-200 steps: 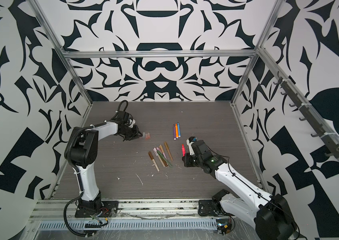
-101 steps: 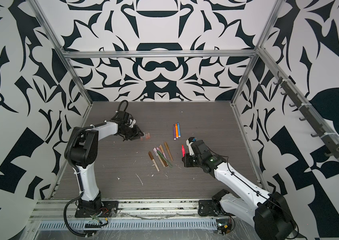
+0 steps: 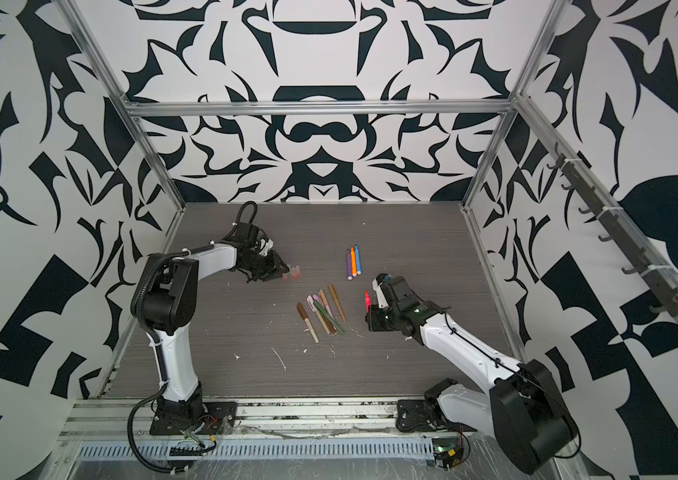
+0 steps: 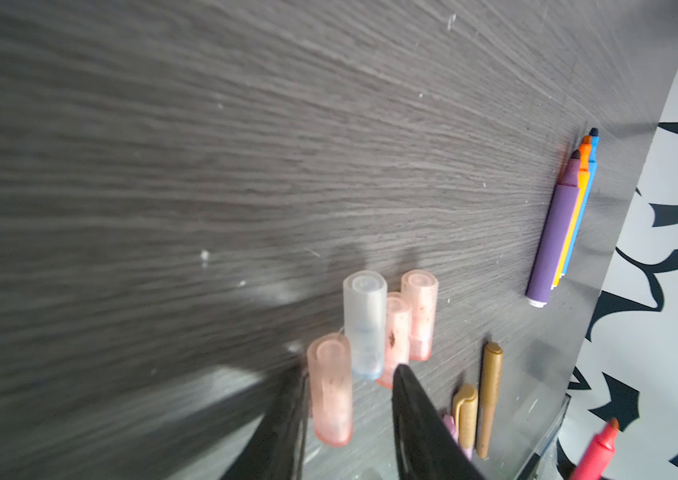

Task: Open the pen caps
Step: 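Carry the pink highlighter beside the blue one while the left gripper lowers its cap, then lower the pink highlighter onto the table beside the blue one with the right gripper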

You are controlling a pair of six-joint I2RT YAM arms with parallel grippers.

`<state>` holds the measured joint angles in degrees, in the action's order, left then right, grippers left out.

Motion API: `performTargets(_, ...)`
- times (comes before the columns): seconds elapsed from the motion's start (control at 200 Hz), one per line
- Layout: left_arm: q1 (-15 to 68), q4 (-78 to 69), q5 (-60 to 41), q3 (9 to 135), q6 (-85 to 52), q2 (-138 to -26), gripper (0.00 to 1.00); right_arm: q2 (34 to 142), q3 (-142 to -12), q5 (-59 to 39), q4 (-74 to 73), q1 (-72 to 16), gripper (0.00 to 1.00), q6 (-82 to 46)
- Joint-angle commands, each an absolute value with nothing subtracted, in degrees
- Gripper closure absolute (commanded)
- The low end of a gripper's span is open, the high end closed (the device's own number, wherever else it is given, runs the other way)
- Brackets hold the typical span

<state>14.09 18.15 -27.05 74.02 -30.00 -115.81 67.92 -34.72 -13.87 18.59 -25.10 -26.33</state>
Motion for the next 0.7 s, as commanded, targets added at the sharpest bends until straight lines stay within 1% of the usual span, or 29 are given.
performTargets(0.0, 13.41, 17.98, -27.96, 73.34, -30.16, -116.24, 0.63, 71.50, -39.40, -16.72, 14.83, -22.05, 1.00, -24.07)
performTargets(0.14, 11.69, 14.11, -28.05, 67.94, -33.40, -113.36, 0.63, 80.28, -45.70, -18.05, 13.64, -18.01, 1.00, -22.22)
performTargets(0.285, 9.73, 3.91, -30.52, 57.33, -37.84, -107.17, 0.63, 90.87, -53.92, -21.05, 12.08, -14.18, 1.00, -21.53)
performTargets(0.5, 8.62, -9.68, -32.56, 45.53, -39.84, -97.75, 0.63, 105.59, -67.10, -21.09, 12.95, -11.55, 1.00, -20.70)
performTargets(0.695, 6.09, -17.84, -36.48, 40.94, -42.18, -96.27, 0.63, 112.98, -74.23, -21.12, 14.15, -10.99, 1.00, -21.19)
